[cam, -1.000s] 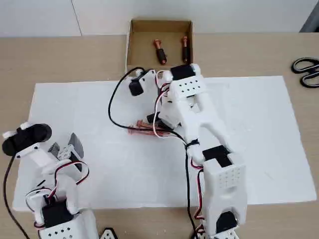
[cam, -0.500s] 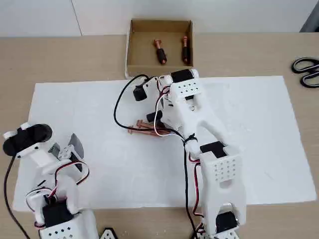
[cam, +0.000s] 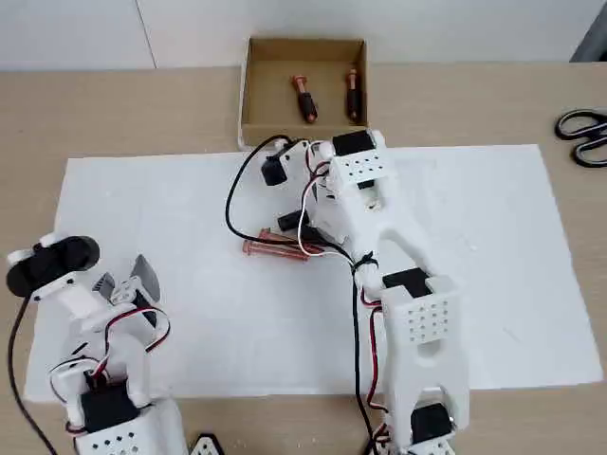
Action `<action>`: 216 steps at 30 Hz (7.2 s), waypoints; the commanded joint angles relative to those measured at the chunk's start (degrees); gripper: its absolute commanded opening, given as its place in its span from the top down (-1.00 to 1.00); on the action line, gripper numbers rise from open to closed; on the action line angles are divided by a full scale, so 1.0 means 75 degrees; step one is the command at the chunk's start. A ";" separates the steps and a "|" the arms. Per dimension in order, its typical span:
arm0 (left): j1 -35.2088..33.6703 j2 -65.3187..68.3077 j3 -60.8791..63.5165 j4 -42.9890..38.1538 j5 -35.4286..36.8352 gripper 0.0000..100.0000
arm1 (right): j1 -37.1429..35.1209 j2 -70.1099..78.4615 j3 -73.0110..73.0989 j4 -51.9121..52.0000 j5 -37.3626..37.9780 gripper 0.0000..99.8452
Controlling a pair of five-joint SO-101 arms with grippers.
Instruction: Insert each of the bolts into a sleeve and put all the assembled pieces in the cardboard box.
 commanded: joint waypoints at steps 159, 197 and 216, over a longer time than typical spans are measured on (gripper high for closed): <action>0.6377 1.3667 -1.1458 -0.0129 0.2391 0.64 | 0.5527 -0.4390 0.1114 0.1377 -0.3212 0.99; 0.6423 1.6996 -1.3146 -0.0821 0.3036 0.64 | 0.5538 -0.4390 0.1149 0.1401 -0.3259 0.99; 0.6423 1.7102 -1.3146 -0.1090 0.3012 0.99 | 0.5527 -0.4401 0.1149 0.1401 -0.3411 0.99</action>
